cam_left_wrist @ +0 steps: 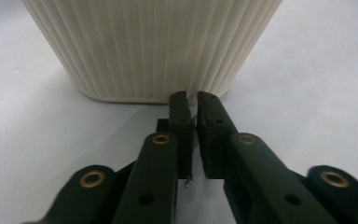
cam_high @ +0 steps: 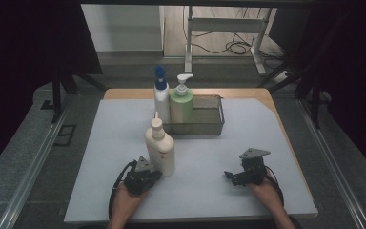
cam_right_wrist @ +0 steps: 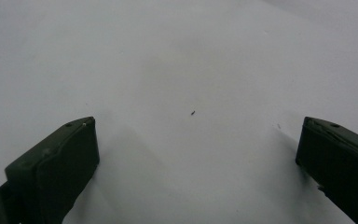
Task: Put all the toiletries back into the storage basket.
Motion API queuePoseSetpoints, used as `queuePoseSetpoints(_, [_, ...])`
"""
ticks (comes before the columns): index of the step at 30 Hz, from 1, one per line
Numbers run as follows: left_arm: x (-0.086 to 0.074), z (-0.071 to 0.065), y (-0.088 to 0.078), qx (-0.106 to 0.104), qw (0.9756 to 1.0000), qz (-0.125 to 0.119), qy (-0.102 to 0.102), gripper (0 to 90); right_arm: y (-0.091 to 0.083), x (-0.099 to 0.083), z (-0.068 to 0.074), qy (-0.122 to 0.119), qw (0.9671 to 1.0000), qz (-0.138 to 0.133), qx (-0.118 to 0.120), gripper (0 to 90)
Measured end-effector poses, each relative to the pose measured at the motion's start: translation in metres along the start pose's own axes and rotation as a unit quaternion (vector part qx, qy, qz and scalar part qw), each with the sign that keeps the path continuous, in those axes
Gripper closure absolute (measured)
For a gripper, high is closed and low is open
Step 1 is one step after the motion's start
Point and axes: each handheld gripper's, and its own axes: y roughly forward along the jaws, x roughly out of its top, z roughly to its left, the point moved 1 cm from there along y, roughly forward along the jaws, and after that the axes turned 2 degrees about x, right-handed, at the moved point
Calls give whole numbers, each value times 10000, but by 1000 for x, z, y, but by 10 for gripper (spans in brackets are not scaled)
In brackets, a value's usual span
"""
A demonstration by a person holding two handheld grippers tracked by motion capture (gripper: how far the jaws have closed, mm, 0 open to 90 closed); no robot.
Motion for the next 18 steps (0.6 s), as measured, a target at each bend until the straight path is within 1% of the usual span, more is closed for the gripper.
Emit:
queuePoseSetpoints(1, [0, 0, -1, 10, 10000, -8, 37, 797, 0, 0, 0, -3, 10000, -3, 0, 0])
queuePoseSetpoints(3, [-1, 1, -4, 23, 10000, -45, 22, 767, 0, 0, 0, -4, 10000, 1, 2, 0])
queuePoseSetpoints(6, [-2, 4, -10, 94, 9999, -121, -43, 714, -1, 0, 0, -7, 10000, -7, 4, 0])
queuePoseSetpoints(11, [-8, 11, -17, 206, 9995, -139, -173, 604, -2, 0, 1, -65, 10000, -37, 28, 33])
queuePoseSetpoints(12, [-9, 12, -18, 242, 9994, -134, -208, 575, -2, 1, 1, -82, 10000, -32, 22, 34])
queuePoseSetpoints(16, [-12, 19, -19, 474, 9986, -88, -202, 496, -5, 3, 3, -133, 9999, -87, 28, 36])
queuePoseSetpoints(17, [-13, 20, -19, 545, 9983, -60, -219, 474, -6, 4, 4, -139, 9999, -93, 39, 36])
queuePoseSetpoints(18, [-14, 21, -19, 572, 9981, -50, -245, 441, -7, 5, 5, -162, 9998, -109, 55, 36])
